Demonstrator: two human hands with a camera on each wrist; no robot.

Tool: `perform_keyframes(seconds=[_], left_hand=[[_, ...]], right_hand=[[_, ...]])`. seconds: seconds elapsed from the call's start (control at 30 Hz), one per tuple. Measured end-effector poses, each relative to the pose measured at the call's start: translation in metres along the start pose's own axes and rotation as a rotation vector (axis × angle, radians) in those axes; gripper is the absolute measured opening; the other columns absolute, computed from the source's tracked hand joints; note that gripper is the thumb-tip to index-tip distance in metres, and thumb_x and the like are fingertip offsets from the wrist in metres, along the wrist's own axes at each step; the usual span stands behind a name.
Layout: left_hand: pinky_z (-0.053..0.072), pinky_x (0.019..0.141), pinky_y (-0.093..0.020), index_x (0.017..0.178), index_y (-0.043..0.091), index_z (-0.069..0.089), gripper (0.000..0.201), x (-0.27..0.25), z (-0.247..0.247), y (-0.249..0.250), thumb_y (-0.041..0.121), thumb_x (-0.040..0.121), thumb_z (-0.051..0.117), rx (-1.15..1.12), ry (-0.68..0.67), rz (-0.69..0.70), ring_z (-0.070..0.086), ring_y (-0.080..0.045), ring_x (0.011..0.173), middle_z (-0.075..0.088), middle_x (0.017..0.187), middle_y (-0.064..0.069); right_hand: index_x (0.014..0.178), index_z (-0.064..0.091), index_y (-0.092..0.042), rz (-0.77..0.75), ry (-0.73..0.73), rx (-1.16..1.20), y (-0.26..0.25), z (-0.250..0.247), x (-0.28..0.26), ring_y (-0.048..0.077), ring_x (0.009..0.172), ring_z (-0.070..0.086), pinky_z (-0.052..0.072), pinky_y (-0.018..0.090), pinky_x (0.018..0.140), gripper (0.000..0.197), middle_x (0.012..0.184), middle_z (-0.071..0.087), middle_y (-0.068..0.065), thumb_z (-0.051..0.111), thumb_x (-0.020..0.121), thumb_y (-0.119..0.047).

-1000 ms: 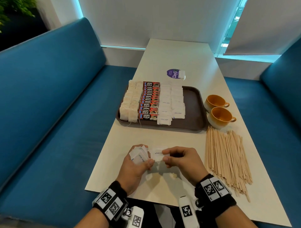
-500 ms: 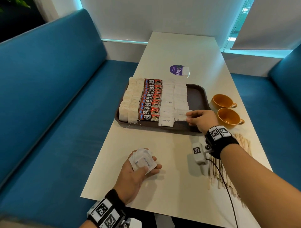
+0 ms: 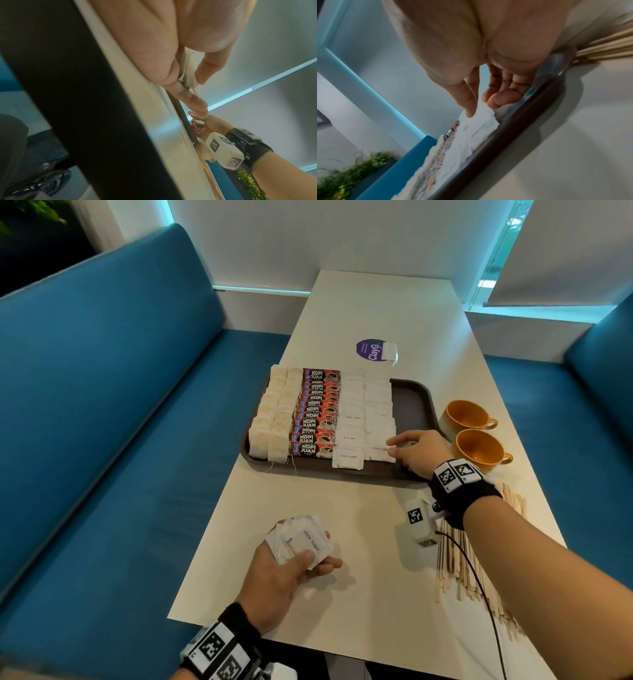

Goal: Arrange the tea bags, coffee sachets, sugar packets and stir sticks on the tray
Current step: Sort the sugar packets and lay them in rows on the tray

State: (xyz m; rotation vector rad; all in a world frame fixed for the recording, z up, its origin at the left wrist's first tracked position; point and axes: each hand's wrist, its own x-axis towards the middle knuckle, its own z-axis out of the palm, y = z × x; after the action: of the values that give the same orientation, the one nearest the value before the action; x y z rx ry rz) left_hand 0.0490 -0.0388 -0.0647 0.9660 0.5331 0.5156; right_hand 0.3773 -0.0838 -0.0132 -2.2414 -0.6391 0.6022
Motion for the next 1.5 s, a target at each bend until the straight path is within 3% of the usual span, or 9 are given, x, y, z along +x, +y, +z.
perform_keyframes(seconds=[0.17,0.27,0.4,0.53,0.77,1.07,1.3,1.4,1.5], left_hand=[[0.062,0.075,-0.045,0.126,-0.001,0.050,0.045,-0.002,0.002,0.003,0.007,0.086,0.067,-0.007,0.022,-0.014,0.068,-0.056,0.096,0.067,0.107,-0.035],[0.062,0.074,-0.051,0.130,0.001,0.049,0.050,-0.003,0.004,0.004,0.008,0.085,0.070,-0.018,0.007,-0.037,0.067,-0.056,0.097,0.065,0.112,-0.037],[0.063,0.070,-0.051,0.132,0.004,0.050,0.057,-0.005,0.004,0.008,0.006,0.081,0.075,-0.007,-0.015,-0.081,0.068,-0.055,0.095,0.067,0.114,-0.035],[0.054,0.081,-0.071,0.129,0.004,0.055,0.049,-0.007,0.004,0.009,-0.004,0.085,0.073,-0.012,-0.027,-0.082,0.066,-0.057,0.103,0.065,0.119,-0.034],[0.063,0.062,-0.041,0.123,0.010,0.060,0.047,-0.008,0.006,0.011,-0.001,0.082,0.079,-0.026,-0.018,-0.119,0.066,-0.048,0.095,0.072,0.109,-0.022],[0.064,0.063,-0.045,0.120,0.005,0.060,0.035,-0.007,0.005,0.011,0.011,0.087,0.070,-0.046,0.019,-0.154,0.070,-0.043,0.089,0.069,0.110,-0.025],[0.064,0.064,-0.045,0.119,0.005,0.056,0.036,-0.009,0.006,0.013,0.006,0.085,0.070,-0.056,0.011,-0.106,0.071,-0.046,0.094,0.073,0.108,-0.021],[0.064,0.066,-0.047,0.119,0.004,0.056,0.036,-0.009,0.006,0.013,0.005,0.086,0.071,-0.065,-0.007,-0.097,0.069,-0.050,0.104,0.070,0.115,-0.023],[0.065,0.066,-0.047,0.120,0.004,0.056,0.037,-0.009,0.007,0.013,0.008,0.086,0.071,-0.045,-0.017,-0.102,0.069,-0.050,0.103,0.070,0.116,-0.024]], right_hand=[[0.096,0.076,-0.027,-0.063,0.068,0.215,-0.015,-0.001,-0.055,0.015,0.077,0.064,0.059,0.029,0.075,0.008,0.087,0.068,0.000,0.074,0.091,-0.021],[0.097,0.077,-0.022,-0.131,-0.053,0.246,-0.022,0.013,-0.102,0.010,0.067,0.060,0.054,0.022,0.061,0.007,0.082,0.067,0.002,0.074,0.091,-0.020],[0.102,0.076,-0.018,-0.165,-0.254,0.297,-0.021,0.040,-0.150,0.011,0.068,0.066,0.056,0.026,0.062,0.014,0.095,0.074,0.012,0.077,0.089,-0.025],[0.101,0.070,-0.005,-0.097,-0.320,0.415,-0.012,0.059,-0.174,0.017,0.068,0.067,0.056,0.026,0.060,0.027,0.081,0.072,0.006,0.085,0.081,-0.013],[0.094,0.073,0.005,0.013,-0.243,0.628,0.001,0.079,-0.193,0.020,0.065,0.064,0.056,0.029,0.063,0.013,0.078,0.071,0.014,0.079,0.083,0.003],[0.096,0.070,0.003,0.122,-0.203,0.773,0.003,0.078,-0.196,0.035,0.075,0.067,0.062,0.038,0.067,0.013,0.105,0.065,0.037,0.059,0.094,0.010],[0.103,0.071,-0.003,0.067,-0.281,0.648,0.002,0.077,-0.195,0.028,0.071,0.068,0.058,0.039,0.059,0.017,0.092,0.071,0.019,0.077,0.088,-0.009],[0.096,0.075,-0.003,0.024,-0.307,0.544,0.003,0.075,-0.198,0.025,0.069,0.067,0.056,0.034,0.059,0.013,0.091,0.074,0.022,0.079,0.086,-0.010],[0.096,0.075,0.000,0.026,-0.232,0.602,0.006,0.073,-0.197,0.028,0.072,0.067,0.058,0.042,0.066,0.011,0.092,0.072,0.027,0.076,0.088,-0.007]])
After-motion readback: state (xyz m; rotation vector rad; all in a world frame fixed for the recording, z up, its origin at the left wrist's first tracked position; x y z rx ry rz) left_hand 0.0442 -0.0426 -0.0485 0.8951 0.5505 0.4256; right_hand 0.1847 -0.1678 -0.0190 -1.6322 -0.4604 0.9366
